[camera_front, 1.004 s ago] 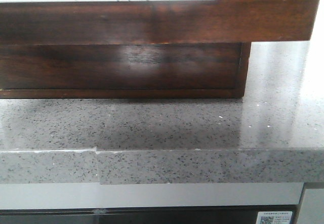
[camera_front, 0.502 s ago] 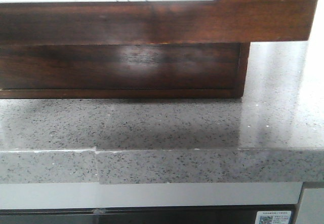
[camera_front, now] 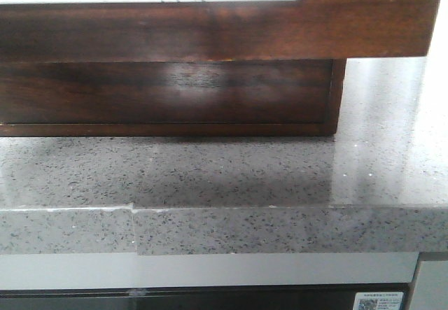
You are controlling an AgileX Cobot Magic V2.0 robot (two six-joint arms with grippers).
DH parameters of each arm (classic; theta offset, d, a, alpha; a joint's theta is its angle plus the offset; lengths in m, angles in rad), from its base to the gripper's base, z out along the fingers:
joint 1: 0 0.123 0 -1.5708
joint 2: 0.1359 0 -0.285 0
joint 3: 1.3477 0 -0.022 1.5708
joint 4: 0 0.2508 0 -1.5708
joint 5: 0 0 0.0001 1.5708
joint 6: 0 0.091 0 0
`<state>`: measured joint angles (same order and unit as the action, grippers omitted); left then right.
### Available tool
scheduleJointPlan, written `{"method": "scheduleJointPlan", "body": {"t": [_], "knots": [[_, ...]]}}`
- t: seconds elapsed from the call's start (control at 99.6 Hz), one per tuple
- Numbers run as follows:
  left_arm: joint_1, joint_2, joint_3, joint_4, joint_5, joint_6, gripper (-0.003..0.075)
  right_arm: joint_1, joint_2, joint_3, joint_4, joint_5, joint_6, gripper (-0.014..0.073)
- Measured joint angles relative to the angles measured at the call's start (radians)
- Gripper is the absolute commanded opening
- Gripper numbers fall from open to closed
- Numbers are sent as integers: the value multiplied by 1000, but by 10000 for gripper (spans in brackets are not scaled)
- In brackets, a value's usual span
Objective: Put scissors in drawer with both arms
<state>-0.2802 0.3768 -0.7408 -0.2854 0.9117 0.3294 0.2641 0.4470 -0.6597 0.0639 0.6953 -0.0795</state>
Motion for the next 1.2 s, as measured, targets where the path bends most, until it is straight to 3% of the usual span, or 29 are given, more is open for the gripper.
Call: {"method": "scheduleJointPlan", "body": {"t": [0.151,0.903,0.974,1.205], "knots": [[0,0,0,0,0,0,-21,0,0,0,-2,-2,0,-69],[0,-2,17,32,-8,-2,-20,0,0,0,-7,-4,2,-69],[0,-20,64,89,-62,-27,-20,0,0,0,-7,-4,2,-69],[76,-183,390,215,-436,-176,-20,0,0,0,-7,-4,2,-69]]}}
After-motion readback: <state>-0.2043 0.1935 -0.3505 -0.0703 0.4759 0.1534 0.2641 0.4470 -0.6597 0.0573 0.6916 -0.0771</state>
